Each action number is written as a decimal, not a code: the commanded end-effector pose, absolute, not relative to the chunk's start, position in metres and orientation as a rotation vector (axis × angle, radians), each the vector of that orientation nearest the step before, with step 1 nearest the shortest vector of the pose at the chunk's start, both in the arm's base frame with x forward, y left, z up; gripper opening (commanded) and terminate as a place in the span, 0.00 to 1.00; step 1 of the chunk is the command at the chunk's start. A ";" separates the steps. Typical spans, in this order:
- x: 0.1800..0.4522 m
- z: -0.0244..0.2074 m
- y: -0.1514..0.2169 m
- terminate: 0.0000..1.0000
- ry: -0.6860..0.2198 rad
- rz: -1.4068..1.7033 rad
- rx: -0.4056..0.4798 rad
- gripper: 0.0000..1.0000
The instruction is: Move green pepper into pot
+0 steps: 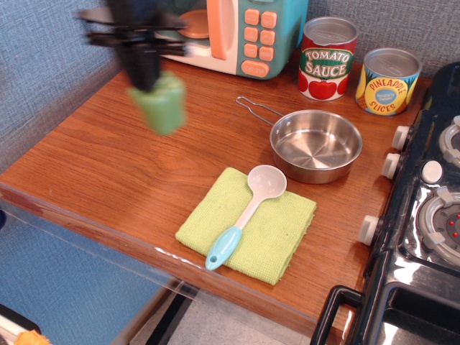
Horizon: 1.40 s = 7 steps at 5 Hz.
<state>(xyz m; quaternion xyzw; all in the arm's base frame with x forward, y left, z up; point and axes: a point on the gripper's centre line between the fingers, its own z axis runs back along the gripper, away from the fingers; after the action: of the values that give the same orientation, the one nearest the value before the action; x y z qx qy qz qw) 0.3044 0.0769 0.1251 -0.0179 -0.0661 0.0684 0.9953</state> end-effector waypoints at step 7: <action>0.351 0.137 -0.018 0.00 -0.140 -0.006 -0.117 1.00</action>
<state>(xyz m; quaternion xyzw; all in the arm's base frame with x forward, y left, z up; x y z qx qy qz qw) 0.3581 -0.0148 0.1177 -0.0619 -0.0434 0.0019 0.9971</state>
